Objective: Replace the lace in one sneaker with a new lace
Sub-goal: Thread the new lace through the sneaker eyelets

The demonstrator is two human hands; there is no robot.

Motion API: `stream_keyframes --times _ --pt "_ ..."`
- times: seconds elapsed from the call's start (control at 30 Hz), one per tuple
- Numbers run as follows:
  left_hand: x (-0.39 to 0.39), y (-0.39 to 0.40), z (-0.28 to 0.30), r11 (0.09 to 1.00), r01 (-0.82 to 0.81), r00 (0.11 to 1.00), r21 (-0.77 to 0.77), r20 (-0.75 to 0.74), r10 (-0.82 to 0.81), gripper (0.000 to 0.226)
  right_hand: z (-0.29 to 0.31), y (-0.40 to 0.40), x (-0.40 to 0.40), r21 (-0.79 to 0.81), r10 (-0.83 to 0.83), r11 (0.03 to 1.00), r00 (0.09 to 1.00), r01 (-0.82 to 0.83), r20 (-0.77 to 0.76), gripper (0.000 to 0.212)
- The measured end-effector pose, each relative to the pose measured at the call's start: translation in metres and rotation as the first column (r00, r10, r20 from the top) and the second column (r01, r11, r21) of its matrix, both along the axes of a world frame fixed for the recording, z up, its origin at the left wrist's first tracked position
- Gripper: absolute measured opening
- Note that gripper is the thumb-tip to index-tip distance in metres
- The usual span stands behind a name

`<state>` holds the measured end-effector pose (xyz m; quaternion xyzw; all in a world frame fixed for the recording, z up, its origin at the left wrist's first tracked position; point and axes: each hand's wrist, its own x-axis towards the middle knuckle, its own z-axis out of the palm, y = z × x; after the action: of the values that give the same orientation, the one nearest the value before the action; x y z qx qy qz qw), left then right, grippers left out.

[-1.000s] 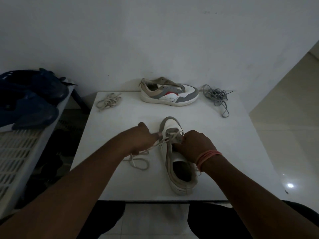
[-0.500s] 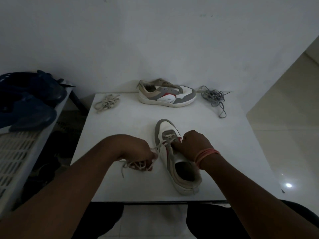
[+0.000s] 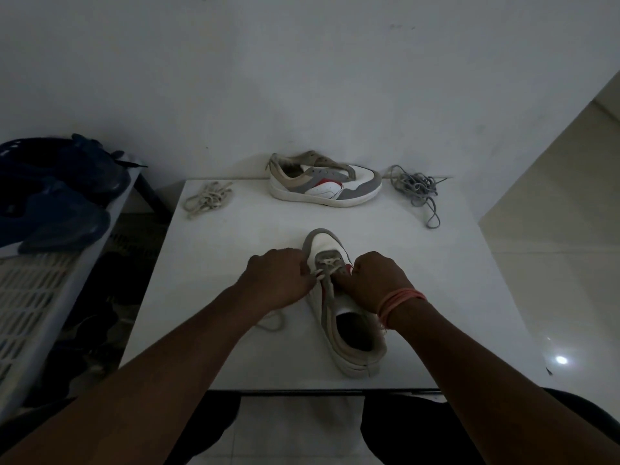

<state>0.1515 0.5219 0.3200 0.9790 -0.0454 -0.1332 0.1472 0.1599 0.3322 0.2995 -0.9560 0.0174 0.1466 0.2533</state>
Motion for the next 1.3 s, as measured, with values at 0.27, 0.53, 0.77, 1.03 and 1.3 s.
stream_keyframes --times 0.27,0.53,0.77,1.03,1.3 --pt "0.002 0.006 -0.003 0.986 -0.098 0.976 -0.136 -0.205 0.069 0.038 0.002 0.001 -0.001 0.012 0.007 1.000 1.000 -0.007 -0.028 0.043" --pt "0.001 -0.001 0.006 0.961 -0.159 0.975 -0.227 -0.191 0.116 0.019 0.004 0.000 -0.002 0.021 0.021 1.000 1.000 -0.021 -0.011 0.047" --pt "0.009 0.000 0.034 0.740 -0.399 0.879 -0.541 -0.457 0.139 0.018 0.023 -0.007 0.003 0.040 0.180 0.983 0.982 -0.178 -0.049 0.042" --pt "0.014 0.006 0.085 -0.332 -0.523 0.828 -0.785 -0.376 -0.416 0.049 0.048 0.005 -0.002 0.618 0.276 0.738 0.957 -0.269 0.087 0.040" --pt "0.032 0.036 0.074 -0.782 -0.389 0.776 -0.488 -0.631 0.008 0.026 0.061 -0.005 0.009 0.942 0.156 0.336 0.986 0.009 -0.065 0.039"
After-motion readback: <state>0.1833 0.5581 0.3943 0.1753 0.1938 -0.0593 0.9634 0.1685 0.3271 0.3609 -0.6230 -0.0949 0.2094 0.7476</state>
